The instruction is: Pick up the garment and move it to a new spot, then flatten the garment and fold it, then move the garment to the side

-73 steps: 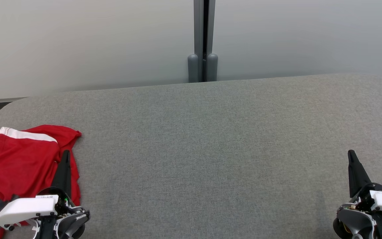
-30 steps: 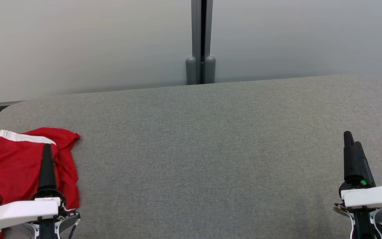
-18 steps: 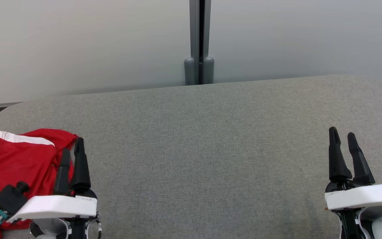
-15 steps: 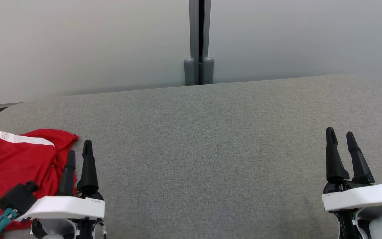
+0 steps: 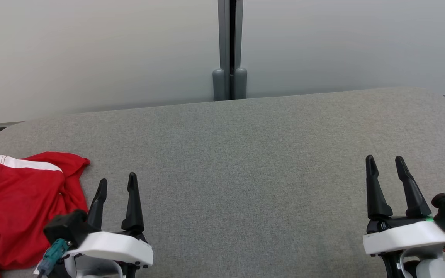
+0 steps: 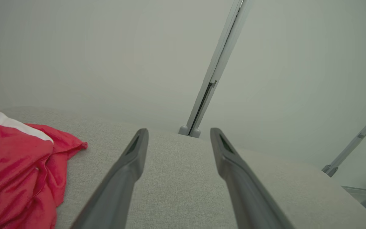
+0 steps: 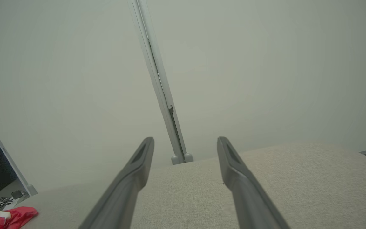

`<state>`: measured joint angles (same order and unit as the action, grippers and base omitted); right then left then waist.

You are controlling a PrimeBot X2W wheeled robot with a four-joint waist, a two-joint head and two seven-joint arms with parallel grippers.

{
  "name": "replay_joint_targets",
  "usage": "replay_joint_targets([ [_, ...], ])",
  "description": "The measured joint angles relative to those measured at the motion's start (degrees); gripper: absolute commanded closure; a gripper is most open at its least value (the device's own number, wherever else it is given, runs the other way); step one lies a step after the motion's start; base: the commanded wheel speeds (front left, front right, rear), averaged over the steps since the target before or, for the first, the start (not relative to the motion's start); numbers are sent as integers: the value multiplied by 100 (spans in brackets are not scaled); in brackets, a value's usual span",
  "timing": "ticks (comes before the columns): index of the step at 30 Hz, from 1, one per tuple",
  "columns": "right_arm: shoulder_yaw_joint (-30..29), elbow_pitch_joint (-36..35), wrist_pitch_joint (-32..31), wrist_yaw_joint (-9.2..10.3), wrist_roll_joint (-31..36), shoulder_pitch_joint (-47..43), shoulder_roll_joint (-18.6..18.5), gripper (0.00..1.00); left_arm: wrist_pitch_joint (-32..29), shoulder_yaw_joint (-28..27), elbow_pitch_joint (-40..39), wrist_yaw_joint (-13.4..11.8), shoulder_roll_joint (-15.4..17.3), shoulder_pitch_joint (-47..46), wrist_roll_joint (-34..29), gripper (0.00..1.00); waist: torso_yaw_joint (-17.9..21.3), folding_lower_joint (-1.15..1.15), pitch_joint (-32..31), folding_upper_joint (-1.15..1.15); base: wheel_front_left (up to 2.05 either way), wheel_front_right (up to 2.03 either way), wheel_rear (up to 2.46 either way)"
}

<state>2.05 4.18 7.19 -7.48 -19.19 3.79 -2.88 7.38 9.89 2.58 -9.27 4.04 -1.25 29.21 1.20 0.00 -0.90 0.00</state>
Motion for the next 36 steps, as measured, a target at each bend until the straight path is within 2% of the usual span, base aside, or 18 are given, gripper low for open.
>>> replay_joint_targets([
  [17,63,154,249,-1,1160,-31,19,0,250,787,503,-647,345,-19,-921,0,39,0,-42,0,0,0,0],
  [26,165,145,375,-1,1413,-37,18,0,372,999,650,-843,382,-46,-1216,0,42,0,-70,0,0,0,0],
  [31,216,212,450,-1,1319,-66,16,0,443,847,670,-792,214,-23,-1106,0,48,0,-79,0,0,0,0],
  [36,236,434,504,-1,780,-112,16,0,500,708,644,-630,53,10,-1105,0,62,0,-92,0,0,0,0],
])
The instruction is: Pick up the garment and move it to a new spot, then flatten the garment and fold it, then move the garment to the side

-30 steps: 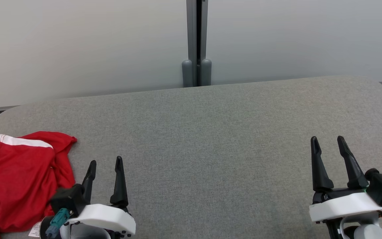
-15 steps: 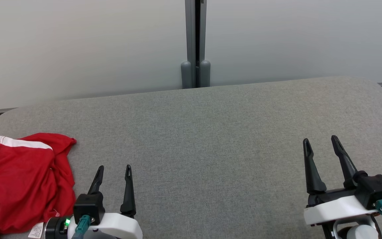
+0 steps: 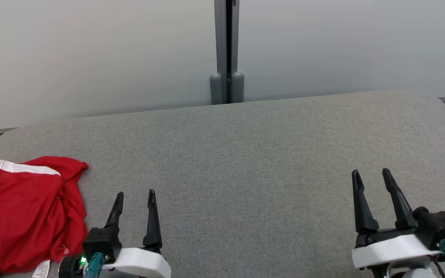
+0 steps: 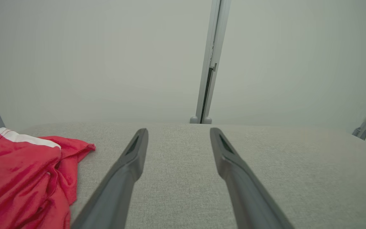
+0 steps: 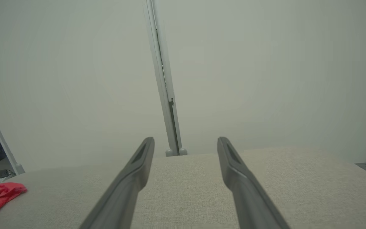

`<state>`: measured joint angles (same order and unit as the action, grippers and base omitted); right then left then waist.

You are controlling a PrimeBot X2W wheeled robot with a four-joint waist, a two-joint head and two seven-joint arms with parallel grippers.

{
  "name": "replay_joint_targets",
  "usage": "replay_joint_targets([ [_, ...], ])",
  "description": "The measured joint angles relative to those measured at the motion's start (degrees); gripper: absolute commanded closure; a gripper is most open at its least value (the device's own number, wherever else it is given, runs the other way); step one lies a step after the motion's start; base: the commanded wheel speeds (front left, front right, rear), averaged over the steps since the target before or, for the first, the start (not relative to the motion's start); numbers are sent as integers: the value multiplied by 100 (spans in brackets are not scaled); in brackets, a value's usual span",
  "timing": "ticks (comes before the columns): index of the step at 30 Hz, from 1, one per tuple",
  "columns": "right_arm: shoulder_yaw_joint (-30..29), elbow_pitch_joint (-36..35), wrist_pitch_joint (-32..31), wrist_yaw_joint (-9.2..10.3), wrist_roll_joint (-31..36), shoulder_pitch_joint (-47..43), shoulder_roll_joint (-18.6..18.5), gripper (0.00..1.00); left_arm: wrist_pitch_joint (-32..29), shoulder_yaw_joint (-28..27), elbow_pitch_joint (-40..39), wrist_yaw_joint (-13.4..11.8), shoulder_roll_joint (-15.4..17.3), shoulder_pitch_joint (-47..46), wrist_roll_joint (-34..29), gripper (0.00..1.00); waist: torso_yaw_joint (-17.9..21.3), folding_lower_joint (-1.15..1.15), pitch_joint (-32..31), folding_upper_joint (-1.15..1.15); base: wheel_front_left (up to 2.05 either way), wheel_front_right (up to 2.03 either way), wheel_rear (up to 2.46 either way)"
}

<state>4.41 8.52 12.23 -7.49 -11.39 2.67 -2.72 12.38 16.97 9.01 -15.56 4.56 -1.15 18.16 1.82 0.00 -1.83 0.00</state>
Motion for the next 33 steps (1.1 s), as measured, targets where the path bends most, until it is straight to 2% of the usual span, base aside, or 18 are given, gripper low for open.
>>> replay_joint_targets([
  [7,58,361,-73,0,-694,32,-3,0,78,-194,45,221,-151,169,-44,0,13,0,-31,0,0,0,0],
  [14,116,504,-97,0,-420,86,-3,0,157,-225,356,333,-177,269,-158,0,22,0,-70,0,0,0,0],
  [26,161,583,-64,0,-90,88,-7,0,256,-4,619,220,-178,260,-454,0,51,0,-110,0,0,0,0],
  [33,144,648,-63,0,-188,86,-7,0,261,9,627,215,-177,238,-466,0,4,0,-119,0,0,0,0],
])
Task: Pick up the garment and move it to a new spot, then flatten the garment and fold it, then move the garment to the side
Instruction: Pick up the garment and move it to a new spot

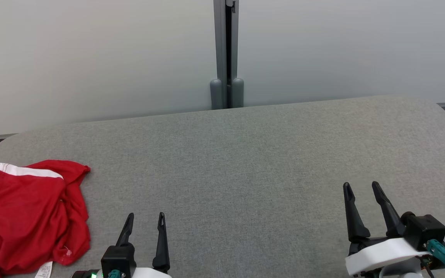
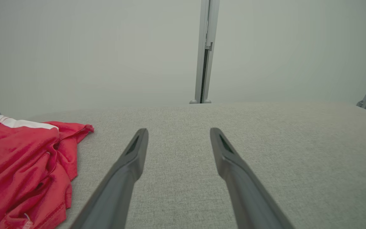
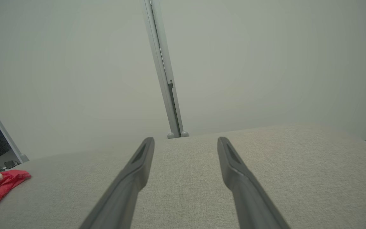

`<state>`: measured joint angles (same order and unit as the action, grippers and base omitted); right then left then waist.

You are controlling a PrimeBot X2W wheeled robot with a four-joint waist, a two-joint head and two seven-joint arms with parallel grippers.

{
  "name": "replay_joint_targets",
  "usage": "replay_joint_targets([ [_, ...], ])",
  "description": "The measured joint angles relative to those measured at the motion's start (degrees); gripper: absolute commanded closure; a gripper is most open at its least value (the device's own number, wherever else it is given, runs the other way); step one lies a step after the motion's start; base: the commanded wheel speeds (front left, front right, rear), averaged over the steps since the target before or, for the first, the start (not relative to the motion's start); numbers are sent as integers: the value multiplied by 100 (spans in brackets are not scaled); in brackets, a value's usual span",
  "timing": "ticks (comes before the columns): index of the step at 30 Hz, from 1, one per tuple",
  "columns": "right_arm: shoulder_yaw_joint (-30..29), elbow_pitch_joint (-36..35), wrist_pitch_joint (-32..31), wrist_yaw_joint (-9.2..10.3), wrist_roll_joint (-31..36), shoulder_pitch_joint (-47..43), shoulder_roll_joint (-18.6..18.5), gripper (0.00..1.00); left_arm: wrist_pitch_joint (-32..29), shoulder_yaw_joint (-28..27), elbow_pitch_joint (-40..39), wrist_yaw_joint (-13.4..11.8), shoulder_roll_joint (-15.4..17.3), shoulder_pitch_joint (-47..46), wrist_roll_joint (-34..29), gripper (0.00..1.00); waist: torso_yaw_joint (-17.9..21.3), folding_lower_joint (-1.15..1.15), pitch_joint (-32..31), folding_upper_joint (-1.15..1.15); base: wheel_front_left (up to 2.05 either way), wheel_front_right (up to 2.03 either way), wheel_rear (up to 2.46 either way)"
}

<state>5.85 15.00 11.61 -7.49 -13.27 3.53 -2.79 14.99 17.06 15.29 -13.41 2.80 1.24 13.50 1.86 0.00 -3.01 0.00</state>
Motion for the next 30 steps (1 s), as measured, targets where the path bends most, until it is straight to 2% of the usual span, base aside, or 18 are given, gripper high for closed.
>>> replay_joint_targets([
  [10,190,63,35,0,-178,-126,-4,0,0,-66,19,30,-3,-10,-93,0,-534,0,-72,0,0,0,0],
  [30,1036,122,177,0,-684,-266,-3,0,10,-778,-36,119,10,320,-402,0,-2330,0,-234,0,0,0,0],
])
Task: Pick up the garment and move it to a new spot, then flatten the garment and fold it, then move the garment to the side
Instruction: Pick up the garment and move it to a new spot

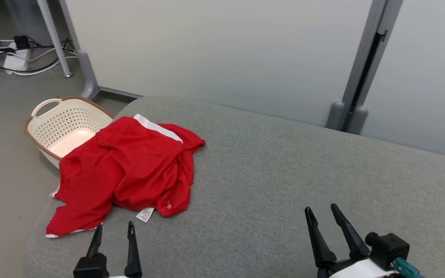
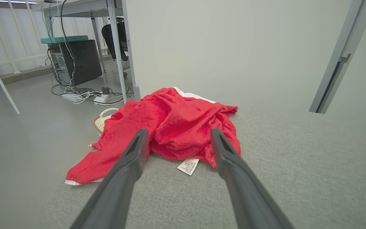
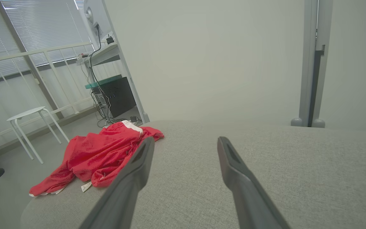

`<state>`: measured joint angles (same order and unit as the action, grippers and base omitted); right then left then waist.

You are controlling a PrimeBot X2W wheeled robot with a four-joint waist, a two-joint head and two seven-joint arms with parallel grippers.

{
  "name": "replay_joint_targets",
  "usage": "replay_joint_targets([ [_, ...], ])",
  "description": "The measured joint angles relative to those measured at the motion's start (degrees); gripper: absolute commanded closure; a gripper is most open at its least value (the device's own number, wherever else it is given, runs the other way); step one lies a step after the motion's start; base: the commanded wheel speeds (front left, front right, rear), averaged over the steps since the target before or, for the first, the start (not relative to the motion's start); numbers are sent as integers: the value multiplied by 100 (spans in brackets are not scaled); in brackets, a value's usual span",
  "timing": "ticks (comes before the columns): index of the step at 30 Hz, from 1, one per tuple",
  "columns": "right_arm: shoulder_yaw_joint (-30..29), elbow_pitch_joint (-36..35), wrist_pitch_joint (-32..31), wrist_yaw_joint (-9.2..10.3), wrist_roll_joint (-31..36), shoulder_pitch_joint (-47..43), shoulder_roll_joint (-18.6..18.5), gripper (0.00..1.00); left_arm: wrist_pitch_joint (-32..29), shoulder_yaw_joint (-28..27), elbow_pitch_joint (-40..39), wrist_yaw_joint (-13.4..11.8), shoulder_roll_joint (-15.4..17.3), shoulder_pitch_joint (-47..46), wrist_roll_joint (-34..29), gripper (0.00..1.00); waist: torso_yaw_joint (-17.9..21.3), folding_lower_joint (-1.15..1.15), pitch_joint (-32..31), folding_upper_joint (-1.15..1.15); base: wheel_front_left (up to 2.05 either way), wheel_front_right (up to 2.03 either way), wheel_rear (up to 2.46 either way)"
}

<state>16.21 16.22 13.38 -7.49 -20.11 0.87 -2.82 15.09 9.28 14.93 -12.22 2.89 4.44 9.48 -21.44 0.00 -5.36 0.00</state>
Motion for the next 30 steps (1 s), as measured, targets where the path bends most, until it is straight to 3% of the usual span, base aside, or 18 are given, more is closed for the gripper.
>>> replay_joint_targets([
  [7,224,81,36,0,-81,60,5,0,0,-204,-37,56,18,120,-38,0,-366,0,-57,0,0,0,0],
  [17,222,234,85,0,-105,131,1,0,0,-377,-187,109,0,120,30,0,-414,0,-11,0,0,0,0],
  [23,-52,280,126,0,-104,137,7,0,0,-613,-94,313,62,44,116,0,-387,0,29,0,0,0,0],
  [30,-396,198,133,0,191,187,3,0,-129,-870,232,627,411,-471,387,0,-168,0,287,0,0,0,0],
])
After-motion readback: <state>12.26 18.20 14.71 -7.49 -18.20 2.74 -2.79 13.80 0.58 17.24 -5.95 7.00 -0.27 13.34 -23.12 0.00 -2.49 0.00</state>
